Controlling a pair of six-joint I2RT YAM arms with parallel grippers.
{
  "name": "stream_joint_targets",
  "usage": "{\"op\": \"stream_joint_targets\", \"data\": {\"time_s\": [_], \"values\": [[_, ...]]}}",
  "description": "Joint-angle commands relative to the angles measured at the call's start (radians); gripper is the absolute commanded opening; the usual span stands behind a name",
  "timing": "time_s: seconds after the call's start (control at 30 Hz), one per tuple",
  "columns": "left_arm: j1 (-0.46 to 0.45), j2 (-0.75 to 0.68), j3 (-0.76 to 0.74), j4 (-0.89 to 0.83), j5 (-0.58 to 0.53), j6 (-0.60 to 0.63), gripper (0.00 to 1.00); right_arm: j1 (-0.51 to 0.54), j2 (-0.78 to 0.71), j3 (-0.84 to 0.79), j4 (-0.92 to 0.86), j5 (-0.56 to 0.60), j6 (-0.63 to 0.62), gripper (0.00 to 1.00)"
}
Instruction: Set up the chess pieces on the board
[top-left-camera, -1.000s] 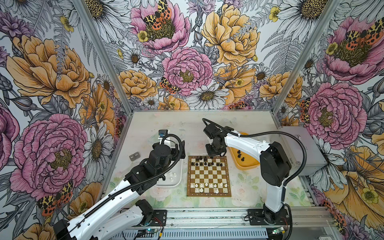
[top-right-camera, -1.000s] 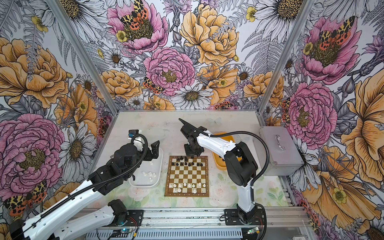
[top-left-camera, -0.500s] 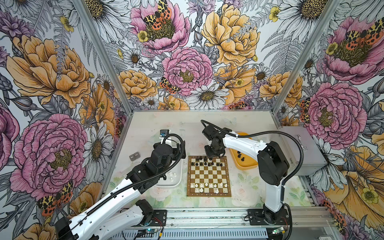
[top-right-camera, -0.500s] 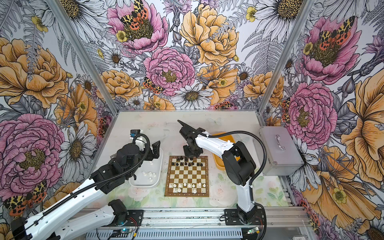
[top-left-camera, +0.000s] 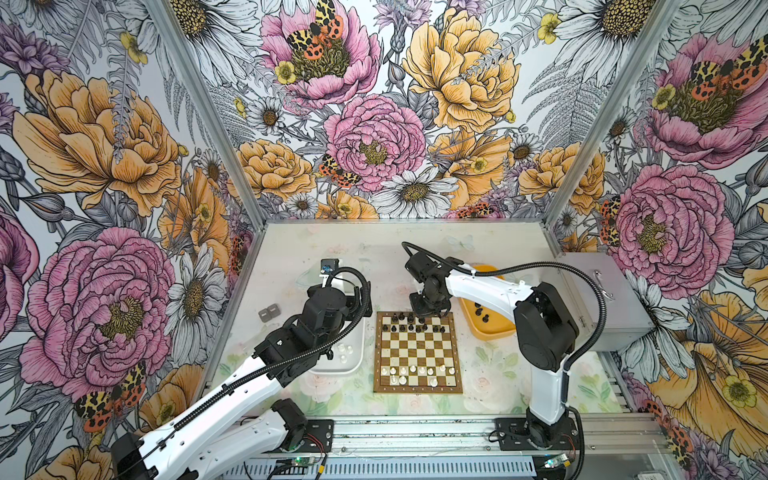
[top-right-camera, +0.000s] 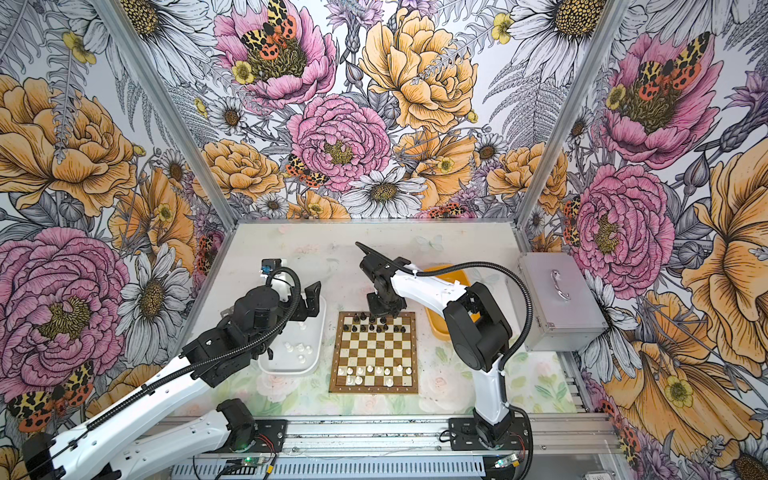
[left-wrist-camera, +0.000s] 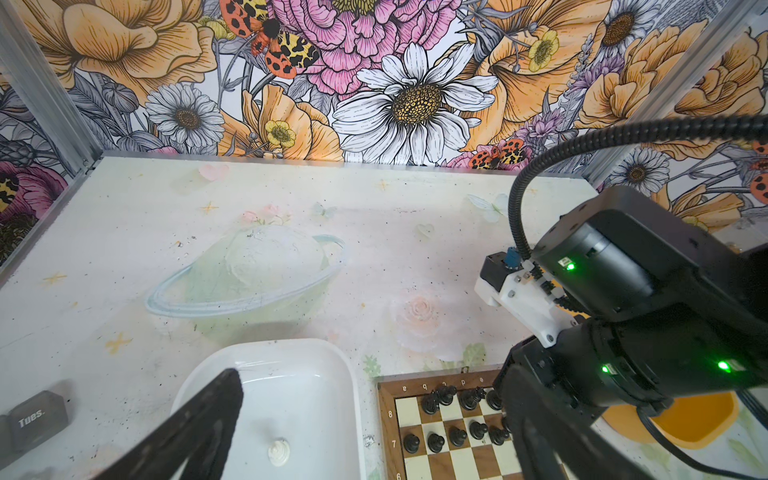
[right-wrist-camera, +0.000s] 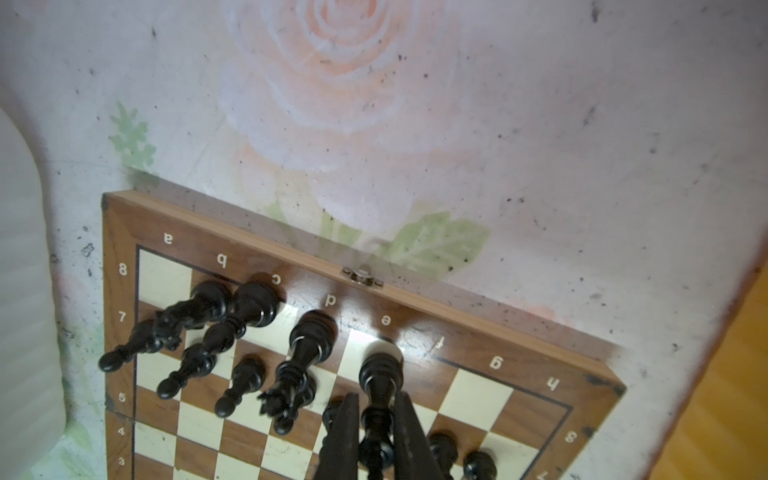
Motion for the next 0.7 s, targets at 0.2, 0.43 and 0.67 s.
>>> {"op": "stream_joint_targets", "data": {"time_s": [0.2, 0.43, 0.67], "values": [[-0.006, -0.001, 0.024, -0.01, -0.015, -0.007, 0.99, 0.014, 0.02, 0.019, 0.011, -0.014, -0.003, 0.11], [-0.007, -0.022, 0.009, -0.01, -0.02, -0.006, 0.99, 0.018, 0.029, 0.025, 0.011, -0.009, 0.0, 0.12], [-0.007, -0.025, 0.006, -0.009, -0.007, 0.002, 0.99, 0.021, 0.032, 0.034, 0.011, 0.004, 0.002, 0.19]]}}
